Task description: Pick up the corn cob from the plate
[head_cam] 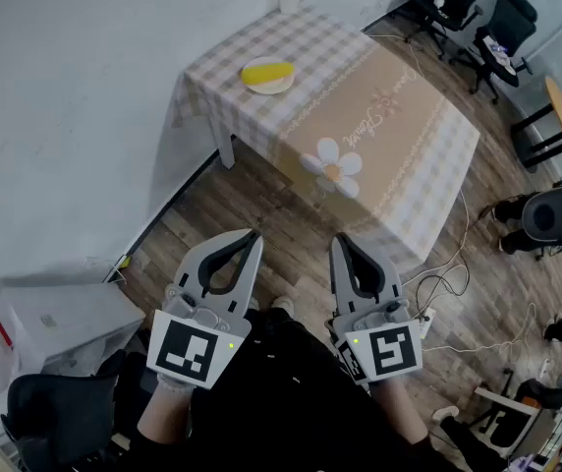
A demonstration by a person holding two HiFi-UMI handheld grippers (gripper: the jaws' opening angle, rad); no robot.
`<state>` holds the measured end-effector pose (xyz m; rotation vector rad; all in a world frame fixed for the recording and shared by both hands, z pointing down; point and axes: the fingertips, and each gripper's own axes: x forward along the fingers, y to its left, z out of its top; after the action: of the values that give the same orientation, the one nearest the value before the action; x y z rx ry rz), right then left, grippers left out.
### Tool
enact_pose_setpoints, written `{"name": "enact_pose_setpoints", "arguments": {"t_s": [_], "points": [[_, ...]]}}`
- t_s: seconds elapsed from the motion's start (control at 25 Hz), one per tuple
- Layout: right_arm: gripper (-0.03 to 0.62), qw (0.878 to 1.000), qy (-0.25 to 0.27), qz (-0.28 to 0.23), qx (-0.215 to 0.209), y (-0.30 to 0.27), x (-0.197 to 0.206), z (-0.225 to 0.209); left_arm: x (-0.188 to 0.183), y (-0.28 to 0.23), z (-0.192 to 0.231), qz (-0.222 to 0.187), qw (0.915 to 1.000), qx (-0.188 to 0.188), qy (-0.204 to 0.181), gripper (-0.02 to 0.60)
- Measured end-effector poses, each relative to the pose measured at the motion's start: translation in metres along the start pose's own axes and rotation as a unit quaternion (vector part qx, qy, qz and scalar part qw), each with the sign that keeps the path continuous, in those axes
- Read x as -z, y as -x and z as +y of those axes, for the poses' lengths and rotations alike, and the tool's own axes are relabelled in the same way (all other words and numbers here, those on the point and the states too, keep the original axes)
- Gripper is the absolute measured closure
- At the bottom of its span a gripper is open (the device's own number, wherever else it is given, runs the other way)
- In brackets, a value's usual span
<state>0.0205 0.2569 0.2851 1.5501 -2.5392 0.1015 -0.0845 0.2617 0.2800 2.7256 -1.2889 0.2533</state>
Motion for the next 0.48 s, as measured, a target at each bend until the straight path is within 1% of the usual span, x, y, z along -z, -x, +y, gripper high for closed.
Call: {"name": "enact_pose_setpoints", "arguments": {"t_s": [0.32,0.48], "points": [[0.553,1.0,0.005,0.0,-0.002,-0.0037,-0.0005,0.0015,0.0,-0.001,0.0015,-0.004,1.0,0.002,0.001,0.569],[0.553,1.0,-0.003,-0.005,0.0,-0.0042,-0.002,0.0038,0.0002,0.0018,0.0032,-0.006,1.0,0.002,0.001,0.569]]}}
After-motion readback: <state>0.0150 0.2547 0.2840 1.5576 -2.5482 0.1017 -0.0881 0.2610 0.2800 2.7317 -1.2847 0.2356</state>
